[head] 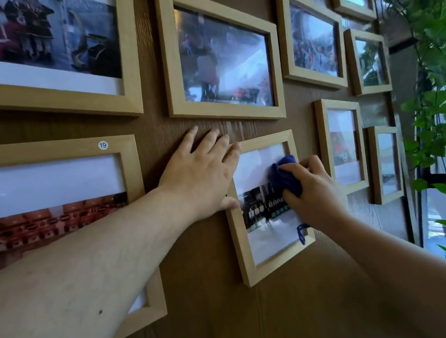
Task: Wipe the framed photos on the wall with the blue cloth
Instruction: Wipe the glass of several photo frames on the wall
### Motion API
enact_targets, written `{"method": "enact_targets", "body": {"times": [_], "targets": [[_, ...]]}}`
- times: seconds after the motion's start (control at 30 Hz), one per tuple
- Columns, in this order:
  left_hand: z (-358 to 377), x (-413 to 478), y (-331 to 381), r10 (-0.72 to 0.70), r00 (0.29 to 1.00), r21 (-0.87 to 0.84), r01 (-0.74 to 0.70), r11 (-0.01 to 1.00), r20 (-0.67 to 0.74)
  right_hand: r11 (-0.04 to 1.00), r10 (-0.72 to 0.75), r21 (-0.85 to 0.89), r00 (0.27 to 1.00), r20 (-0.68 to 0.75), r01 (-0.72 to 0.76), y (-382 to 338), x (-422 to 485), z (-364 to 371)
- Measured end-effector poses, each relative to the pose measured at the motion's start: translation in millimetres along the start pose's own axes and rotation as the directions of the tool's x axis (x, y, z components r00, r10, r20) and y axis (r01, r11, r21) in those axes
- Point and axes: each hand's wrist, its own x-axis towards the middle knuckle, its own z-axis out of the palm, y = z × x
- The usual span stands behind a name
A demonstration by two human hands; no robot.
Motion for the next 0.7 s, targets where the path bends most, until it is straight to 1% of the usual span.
{"method": "enact_targets", "body": {"times": [0.07,0.1,0.17,0.2,0.23,0.3,0.4,0.47,0.53,0.6,0.7], "targets": [[-1,0,0,-0.004,1.0,-0.005,0.004,1.0,0.003,0.999,-0.029,0.015,0.999,0.021,0.028,-15,-5,0],[-1,0,1,-0.005,1.0,-0.003,0.005,1.0,0.002,0.995,-0.096,0.029,0.994,0.046,0.094,-24,-10,1],[-2,1,2,-0.005,1.0,0.006,0.005,1.0,0.002,0.957,-0.289,0.051,0.951,0.106,0.285,-41,-24,4],[-2,0,2,-0.005,1.0,0.009,0.005,1.0,0.002,0.935,-0.354,0.062,0.926,0.129,0.349,-44,-28,4],[-3,0,2,-0.005,1.0,0.011,0.005,1.0,0.001,0.926,-0.377,0.067,0.916,0.141,0.371,-42,-30,4],[-2,0,1,-0.009,1.0,0.009,0.008,1.0,0.003,0.943,-0.333,0.046,0.934,0.129,0.33,-26,-26,2],[-1,0,1,-0.014,1.0,0.004,0.014,1.0,0.013,0.989,-0.134,-0.052,0.986,0.1,0.14,6,-22,0],[0,0,0,-0.013,1.0,0.008,0.013,1.0,0.01,0.991,-0.059,-0.111,0.993,0.101,0.07,16,-23,1],[0,-1,1,-0.01,1.0,0.011,0.01,1.0,0.001,0.989,-0.072,-0.122,0.991,0.113,0.086,12,-28,3],[0,0,2,-0.015,1.0,0.009,0.015,1.0,-0.005,0.99,-0.115,-0.061,0.984,0.138,0.124,0,-34,5],[-1,1,4,-0.029,1.0,0.0,0.029,1.0,0.006,0.964,-0.266,0.052,0.944,0.196,0.261,-21,-46,6]]}}
